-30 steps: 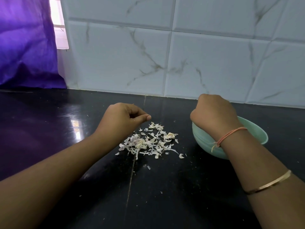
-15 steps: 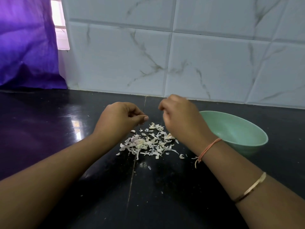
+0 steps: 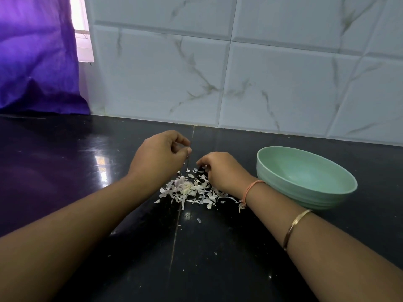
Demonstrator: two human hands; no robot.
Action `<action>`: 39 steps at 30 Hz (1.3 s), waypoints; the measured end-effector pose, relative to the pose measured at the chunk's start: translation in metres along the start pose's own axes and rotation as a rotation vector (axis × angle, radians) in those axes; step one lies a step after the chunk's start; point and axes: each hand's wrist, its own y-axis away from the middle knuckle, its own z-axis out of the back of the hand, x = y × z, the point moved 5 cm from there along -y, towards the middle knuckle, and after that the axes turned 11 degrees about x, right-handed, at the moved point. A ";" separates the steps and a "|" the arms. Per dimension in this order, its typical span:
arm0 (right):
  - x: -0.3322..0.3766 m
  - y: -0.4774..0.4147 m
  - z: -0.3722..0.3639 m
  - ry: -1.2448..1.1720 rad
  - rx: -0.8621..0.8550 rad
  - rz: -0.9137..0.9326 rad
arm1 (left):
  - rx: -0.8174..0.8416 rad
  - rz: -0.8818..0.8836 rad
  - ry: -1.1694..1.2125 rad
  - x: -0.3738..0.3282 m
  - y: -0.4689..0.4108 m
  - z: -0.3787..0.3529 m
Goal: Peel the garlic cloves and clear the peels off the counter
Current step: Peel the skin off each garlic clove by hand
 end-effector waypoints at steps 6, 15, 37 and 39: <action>-0.004 0.003 0.003 -0.021 -0.062 0.032 | -0.017 -0.005 0.030 0.004 -0.001 0.003; 0.006 0.028 0.028 -0.407 -0.407 0.222 | 0.014 0.052 0.264 0.009 -0.007 0.007; 0.004 0.040 0.033 -1.109 -0.375 0.224 | 0.095 -0.080 0.285 -0.011 0.005 -0.004; 0.002 0.039 0.032 -1.188 -0.353 0.205 | 0.086 -0.083 0.299 -0.011 0.005 -0.004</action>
